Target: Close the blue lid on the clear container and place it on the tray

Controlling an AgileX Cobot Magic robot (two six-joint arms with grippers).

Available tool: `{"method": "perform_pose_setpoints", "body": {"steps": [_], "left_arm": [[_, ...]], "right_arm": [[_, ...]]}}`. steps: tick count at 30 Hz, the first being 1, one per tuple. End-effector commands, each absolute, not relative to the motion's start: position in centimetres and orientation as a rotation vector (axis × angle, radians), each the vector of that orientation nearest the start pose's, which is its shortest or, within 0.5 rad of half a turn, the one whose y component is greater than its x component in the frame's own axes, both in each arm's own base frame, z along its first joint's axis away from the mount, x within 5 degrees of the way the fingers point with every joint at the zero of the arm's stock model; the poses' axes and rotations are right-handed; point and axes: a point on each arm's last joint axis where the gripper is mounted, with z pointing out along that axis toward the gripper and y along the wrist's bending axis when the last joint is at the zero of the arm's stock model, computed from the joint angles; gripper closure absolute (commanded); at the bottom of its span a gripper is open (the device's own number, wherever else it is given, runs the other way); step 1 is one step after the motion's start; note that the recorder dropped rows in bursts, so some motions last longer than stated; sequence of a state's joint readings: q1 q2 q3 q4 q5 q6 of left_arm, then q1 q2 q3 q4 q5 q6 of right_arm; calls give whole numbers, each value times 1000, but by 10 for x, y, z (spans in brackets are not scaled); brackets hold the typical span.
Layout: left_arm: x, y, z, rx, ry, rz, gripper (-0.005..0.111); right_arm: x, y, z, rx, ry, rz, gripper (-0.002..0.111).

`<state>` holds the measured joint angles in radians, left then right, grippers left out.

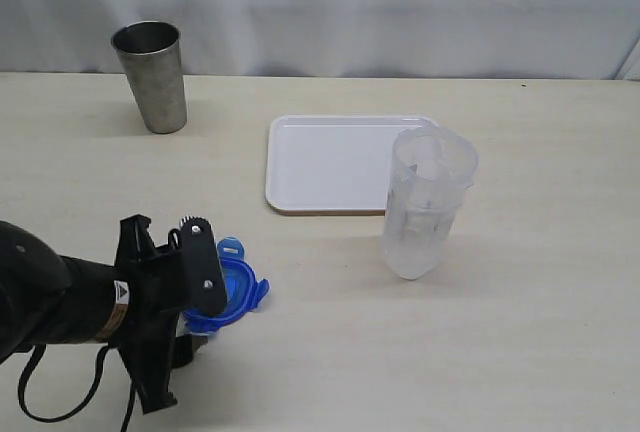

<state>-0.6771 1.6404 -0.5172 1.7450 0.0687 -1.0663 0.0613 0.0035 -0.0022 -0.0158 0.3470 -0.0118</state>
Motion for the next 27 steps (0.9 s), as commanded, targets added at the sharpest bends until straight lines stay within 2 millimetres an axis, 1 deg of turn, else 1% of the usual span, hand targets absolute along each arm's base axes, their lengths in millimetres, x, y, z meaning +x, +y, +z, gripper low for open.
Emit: {"method": "perform_pose_setpoints", "body": {"steps": [1,3,6,7,8,10,12,16,18,22,24,27], "left_arm": [[202,-153,155,1297,2077,20,46],[202,-151,167,1179,2086,-3,47],[206,-141,180,876,2161,9,53],[208,-136,181,745,2199,39,56],[209,-131,180,658,2231,52,59],[212,-125,177,551,2295,19,64],[216,-121,171,446,2362,-59,65],[232,-112,159,383,2430,-213,65],[238,-111,152,369,2462,-309,65],[245,-114,137,434,2499,-502,65],[249,-114,130,445,2521,-495,65],[255,-111,116,440,2567,-409,65]], "right_arm": [[53,3,182,-69,1828,21,104],[53,3,182,-69,1828,21,104],[53,3,182,-69,1828,21,104],[53,3,182,-69,1828,21,104],[53,3,182,-69,1828,21,104],[53,3,182,-69,1828,21,104],[53,3,182,-69,1828,21,104],[53,3,182,-69,1828,21,104],[53,3,182,-69,1828,21,104],[53,3,182,-69,1828,21,104],[53,3,182,-69,1828,21,104],[53,3,182,-69,1828,21,104]]}}
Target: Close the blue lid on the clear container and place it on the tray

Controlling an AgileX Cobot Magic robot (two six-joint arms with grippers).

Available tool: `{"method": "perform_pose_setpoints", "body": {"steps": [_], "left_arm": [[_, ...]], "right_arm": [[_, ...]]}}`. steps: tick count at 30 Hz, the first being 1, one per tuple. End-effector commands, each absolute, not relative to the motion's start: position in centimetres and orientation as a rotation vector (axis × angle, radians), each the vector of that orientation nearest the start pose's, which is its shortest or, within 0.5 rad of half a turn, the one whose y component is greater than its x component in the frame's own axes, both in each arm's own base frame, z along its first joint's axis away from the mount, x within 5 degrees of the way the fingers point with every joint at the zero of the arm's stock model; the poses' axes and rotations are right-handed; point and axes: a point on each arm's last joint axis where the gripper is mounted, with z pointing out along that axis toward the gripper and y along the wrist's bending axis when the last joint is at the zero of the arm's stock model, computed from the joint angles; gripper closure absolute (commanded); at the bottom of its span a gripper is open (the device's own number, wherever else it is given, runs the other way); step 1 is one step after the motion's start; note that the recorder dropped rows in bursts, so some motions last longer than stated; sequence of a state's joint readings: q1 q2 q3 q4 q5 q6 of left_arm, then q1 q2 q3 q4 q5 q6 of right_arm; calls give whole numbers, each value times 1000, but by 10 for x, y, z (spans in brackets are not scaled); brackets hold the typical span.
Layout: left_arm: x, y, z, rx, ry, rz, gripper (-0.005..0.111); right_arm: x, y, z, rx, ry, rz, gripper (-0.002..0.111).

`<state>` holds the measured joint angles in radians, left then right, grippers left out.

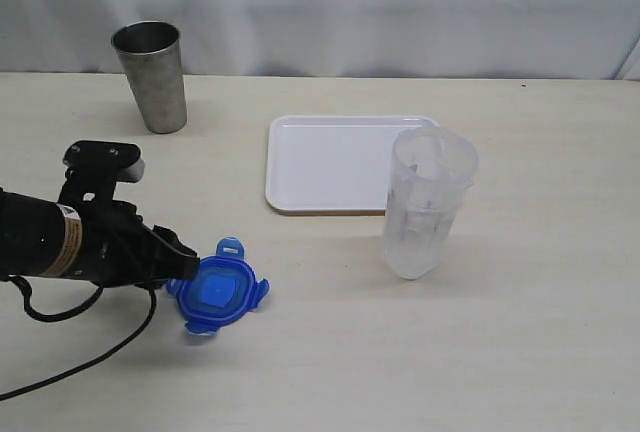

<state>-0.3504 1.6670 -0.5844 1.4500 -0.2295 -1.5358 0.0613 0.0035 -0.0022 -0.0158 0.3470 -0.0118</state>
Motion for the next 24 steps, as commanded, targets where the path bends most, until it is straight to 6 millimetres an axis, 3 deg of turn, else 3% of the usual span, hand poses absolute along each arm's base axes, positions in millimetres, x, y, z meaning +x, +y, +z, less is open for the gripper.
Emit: {"method": "perform_pose_setpoints", "body": {"steps": [1,13,20,24], "left_arm": [[256,-111,113,451,2574,-403,65],[256,-109,104,487,2599,-365,66],[255,-111,104,525,2591,-379,88],[255,-110,100,517,2606,-367,88]], "right_arm": [[53,3,182,-69,1828,21,104],[53,3,182,-69,1828,21,104],[53,3,182,-69,1828,21,104],[53,3,182,-69,1828,21,104]]}}
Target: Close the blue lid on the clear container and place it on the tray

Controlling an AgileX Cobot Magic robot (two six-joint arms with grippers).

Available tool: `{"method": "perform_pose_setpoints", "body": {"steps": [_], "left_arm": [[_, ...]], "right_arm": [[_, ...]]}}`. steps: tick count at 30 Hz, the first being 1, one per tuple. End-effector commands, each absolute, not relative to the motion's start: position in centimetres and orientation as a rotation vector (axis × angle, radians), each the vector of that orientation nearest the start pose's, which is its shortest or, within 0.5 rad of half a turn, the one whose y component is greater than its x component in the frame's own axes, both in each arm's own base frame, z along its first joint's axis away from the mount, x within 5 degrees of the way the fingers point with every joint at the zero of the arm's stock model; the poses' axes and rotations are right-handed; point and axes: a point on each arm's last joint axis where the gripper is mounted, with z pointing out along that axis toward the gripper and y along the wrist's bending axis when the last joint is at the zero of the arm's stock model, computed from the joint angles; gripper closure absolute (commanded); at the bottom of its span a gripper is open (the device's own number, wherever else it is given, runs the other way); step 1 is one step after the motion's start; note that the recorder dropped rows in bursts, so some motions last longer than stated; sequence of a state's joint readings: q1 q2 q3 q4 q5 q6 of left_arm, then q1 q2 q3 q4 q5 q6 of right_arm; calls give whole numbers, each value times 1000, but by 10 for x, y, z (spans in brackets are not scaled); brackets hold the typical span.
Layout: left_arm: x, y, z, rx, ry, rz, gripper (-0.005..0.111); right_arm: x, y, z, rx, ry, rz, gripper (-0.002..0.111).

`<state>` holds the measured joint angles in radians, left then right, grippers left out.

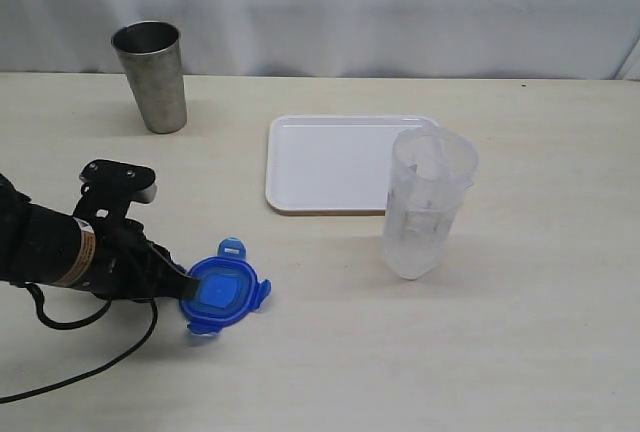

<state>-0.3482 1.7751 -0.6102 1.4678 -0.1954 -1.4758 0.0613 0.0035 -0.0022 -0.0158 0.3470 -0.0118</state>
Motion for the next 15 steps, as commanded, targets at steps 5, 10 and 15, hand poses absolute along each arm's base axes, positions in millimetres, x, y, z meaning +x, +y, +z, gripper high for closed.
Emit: {"method": "perform_pose_setpoints", "body": {"steps": [5,10,15], "left_arm": [[255,-110,100,543,2601,-365,88],[254,-112,101,584,2587,-394,92],[254,-112,101,640,2568,-375,107]], "right_arm": [[53,3,182,-69,1828,21,104],[53,3,182,-69,1828,21,104],[53,3,182,-69,1828,21,104]]}}
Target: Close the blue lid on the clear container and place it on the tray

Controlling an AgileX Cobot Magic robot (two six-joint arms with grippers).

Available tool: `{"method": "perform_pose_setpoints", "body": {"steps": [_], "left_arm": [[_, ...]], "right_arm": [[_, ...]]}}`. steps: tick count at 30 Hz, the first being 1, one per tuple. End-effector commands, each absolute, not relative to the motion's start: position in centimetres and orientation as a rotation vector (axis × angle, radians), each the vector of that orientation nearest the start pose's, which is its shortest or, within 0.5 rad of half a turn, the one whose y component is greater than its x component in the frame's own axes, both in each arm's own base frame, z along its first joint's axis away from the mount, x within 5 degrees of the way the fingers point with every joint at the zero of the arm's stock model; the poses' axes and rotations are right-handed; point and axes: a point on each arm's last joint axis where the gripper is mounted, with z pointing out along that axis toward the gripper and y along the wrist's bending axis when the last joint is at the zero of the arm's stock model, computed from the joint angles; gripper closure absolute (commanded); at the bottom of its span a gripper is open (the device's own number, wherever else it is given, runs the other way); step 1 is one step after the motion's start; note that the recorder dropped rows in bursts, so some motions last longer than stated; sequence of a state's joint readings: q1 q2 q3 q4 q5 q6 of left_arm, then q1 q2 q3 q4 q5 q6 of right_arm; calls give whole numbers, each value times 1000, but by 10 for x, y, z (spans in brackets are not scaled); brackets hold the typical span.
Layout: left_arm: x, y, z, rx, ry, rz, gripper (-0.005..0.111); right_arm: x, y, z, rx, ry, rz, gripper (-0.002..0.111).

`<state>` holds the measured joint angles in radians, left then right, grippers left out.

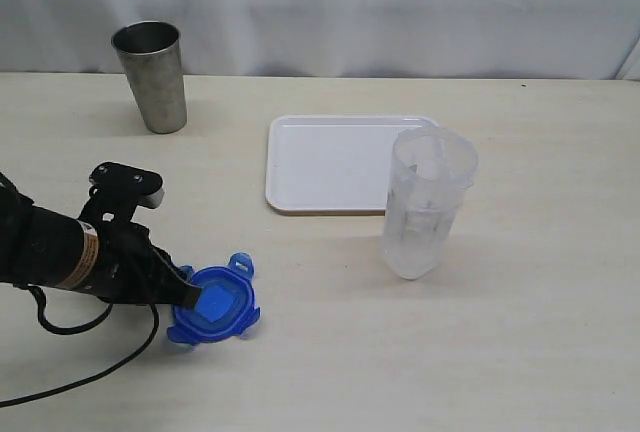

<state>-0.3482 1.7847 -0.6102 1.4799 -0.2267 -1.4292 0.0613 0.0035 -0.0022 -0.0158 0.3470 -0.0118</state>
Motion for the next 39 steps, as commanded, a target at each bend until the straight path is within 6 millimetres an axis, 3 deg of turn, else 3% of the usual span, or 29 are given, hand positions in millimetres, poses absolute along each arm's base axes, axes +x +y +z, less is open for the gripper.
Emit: {"method": "perform_pose_setpoints", "body": {"steps": [1,6,10,18,23,27,34,39], "left_arm": [[254,-112,102,654,2559,-371,107],[255,-112,138,749,2390,-332,107],[258,-117,188,847,2153,-279,107],[284,-139,258,901,1872,-147,107],[294,-160,297,1019,1670,-59,107],[298,-178,310,1060,1594,-58,107],[310,-224,284,1260,1526,-7,107],[320,-253,283,1305,1477,85,107]], "right_arm": [[53,3,182,-69,1828,21,104],[53,3,182,-69,1828,21,104],[53,3,182,-69,1828,21,104],[53,3,182,-69,1828,21,104],[53,3,182,-69,1828,21,104],[53,3,182,-69,1828,21,104],[53,3,182,-69,1828,21,104],[53,3,182,-69,1828,21,104]]}}
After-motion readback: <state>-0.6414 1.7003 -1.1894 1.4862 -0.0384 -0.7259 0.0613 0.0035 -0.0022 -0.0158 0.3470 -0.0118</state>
